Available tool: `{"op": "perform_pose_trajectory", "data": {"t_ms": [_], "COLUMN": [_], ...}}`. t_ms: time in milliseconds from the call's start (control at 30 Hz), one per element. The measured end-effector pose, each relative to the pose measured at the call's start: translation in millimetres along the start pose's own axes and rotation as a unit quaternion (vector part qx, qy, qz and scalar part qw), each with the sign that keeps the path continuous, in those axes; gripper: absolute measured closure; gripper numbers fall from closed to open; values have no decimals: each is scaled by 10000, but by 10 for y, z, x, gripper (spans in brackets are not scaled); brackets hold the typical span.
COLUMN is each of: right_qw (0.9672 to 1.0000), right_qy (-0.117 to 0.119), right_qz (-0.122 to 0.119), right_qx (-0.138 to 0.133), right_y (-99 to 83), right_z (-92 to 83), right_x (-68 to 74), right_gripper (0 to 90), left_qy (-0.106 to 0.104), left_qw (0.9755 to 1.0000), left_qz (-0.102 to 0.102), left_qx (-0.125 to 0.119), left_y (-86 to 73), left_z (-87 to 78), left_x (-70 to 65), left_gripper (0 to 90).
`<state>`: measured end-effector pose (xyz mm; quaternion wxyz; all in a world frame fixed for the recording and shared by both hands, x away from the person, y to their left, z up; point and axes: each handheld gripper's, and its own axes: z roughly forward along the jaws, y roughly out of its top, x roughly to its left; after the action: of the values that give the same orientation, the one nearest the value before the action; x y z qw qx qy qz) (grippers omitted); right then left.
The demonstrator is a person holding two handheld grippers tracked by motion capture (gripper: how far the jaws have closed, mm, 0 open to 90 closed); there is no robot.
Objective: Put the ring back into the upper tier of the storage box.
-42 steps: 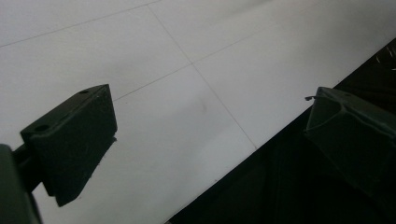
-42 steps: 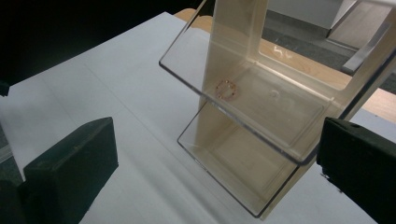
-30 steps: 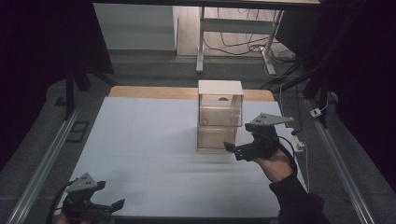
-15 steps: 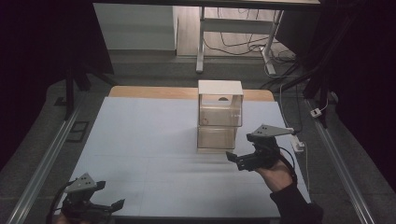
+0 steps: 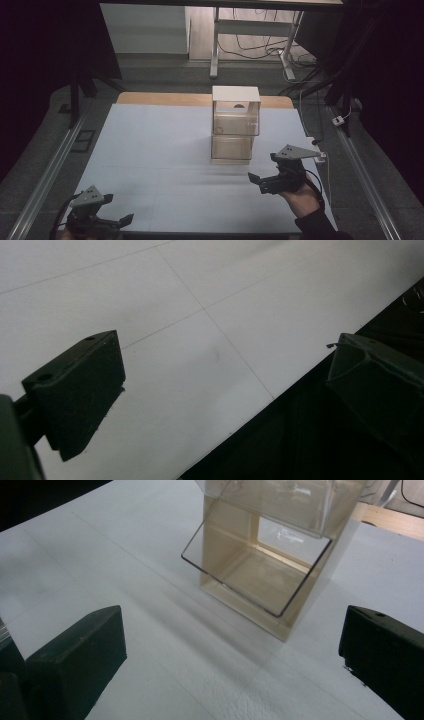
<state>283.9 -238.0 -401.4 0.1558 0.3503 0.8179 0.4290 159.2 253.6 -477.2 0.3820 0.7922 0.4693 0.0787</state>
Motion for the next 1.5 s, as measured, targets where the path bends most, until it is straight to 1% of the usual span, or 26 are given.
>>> {"op": "perform_pose_trajectory", "data": {"t_ms": [100, 433, 633, 900, 1133, 1300, 1500], "right_qw": [10000, 9996, 9990, 9979, 9963, 9944, 9924], "right_qy": [-26, -165, -257, -388, -537, -695, -781], "right_qz": [20, 226, 360, 512, 647, 768, 891], "right_qx": [38, 53, 67, 126, 178, 208, 324], "right_y": [-65, -295, -415, -562, -710, -817, -915], "right_z": [-35, -176, -269, -343, -429, -485, -531], "right_x": [-9, -55, -99, -162, -204, -248, -281], "right_gripper": [0, 0, 0, 0, 0, 0, 0], "left_qy": [2, -1, -11, -11, -6, -5, 0], "left_qw": [10000, 10000, 10000, 10000, 10000, 10000, 10000], "left_qz": [3, -3, -7, -6, -2, -2, -11], "left_qx": [0, -14, -18, -40, -45, -52, -55], "left_y": [0, -1, -1, -3, -4, -4, -5], "left_z": [0, -3, -3, -7, -8, -10, -11], "left_x": [-1, 0, -1, 0, -1, 0, 1], "left_gripper": [19, 19, 19, 19, 19, 18, 17]}}
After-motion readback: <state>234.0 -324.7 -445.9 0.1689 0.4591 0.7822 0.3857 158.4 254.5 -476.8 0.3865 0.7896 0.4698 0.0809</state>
